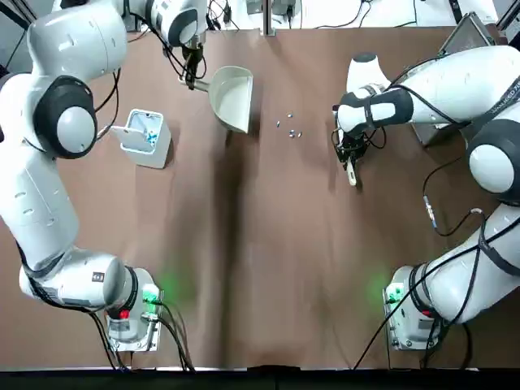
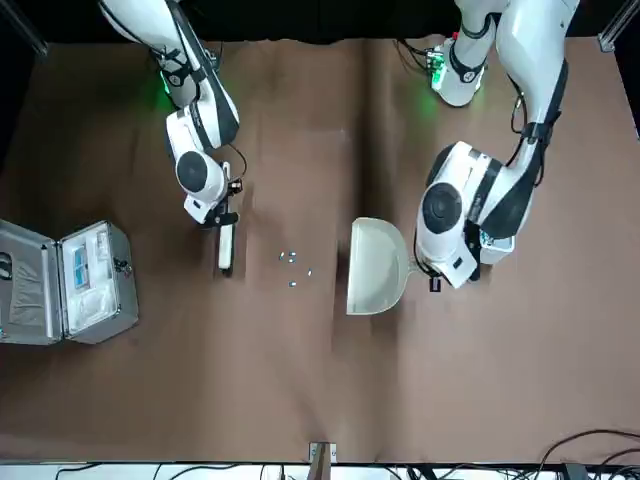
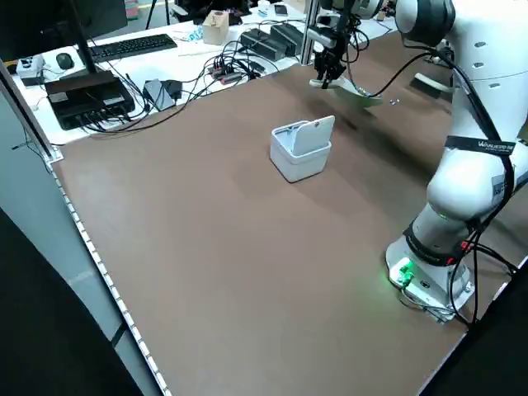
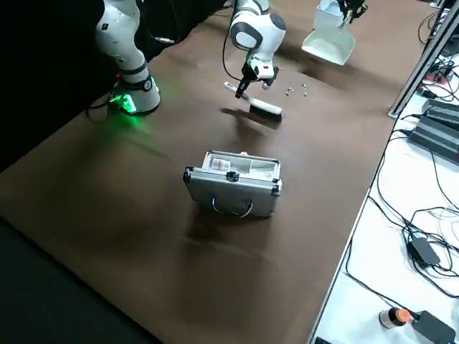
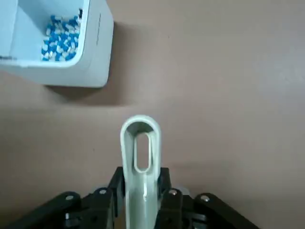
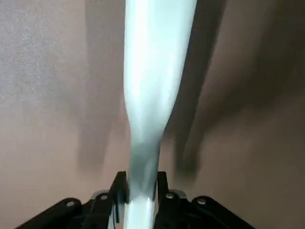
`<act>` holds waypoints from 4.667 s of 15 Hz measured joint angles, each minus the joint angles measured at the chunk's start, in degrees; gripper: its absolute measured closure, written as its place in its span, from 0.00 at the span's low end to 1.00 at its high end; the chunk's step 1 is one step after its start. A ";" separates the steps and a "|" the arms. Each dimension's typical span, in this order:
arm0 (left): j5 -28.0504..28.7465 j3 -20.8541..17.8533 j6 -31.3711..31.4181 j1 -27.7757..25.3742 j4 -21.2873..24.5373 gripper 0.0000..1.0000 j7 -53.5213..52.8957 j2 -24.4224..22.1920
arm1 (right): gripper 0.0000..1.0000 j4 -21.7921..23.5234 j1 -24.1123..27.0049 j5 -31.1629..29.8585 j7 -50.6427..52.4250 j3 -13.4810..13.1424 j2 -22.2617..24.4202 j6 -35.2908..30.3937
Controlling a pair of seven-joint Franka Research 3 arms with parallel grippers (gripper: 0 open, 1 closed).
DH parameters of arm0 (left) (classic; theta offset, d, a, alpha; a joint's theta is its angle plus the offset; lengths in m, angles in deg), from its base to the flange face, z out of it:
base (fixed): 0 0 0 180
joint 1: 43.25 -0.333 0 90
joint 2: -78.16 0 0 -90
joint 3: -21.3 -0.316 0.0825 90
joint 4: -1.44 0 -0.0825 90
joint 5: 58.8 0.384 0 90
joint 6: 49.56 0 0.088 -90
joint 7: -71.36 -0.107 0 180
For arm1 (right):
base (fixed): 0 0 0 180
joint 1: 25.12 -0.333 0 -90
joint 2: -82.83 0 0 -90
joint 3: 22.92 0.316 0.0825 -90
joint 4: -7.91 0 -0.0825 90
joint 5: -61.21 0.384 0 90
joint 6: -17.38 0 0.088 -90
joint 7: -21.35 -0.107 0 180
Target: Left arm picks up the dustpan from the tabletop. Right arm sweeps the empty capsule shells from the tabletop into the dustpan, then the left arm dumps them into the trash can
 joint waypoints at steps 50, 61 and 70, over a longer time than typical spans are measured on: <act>4.95 -6.54 6.32 17.33 -2.71 0.67 12.77 10.65 | 0.74 -39.20 -8.31 0.15 -24.88 -0.13 -20.89 -24.50; 6.92 -6.64 4.30 17.59 -3.50 0.67 12.93 10.65 | 0.74 -40.04 -8.87 6.31 -22.62 -0.30 -22.67 -20.48; 7.20 -6.71 3.84 18.13 -3.60 0.67 13.15 10.65 | 0.74 -39.11 -6.67 6.79 -21.33 -0.68 -22.67 -18.90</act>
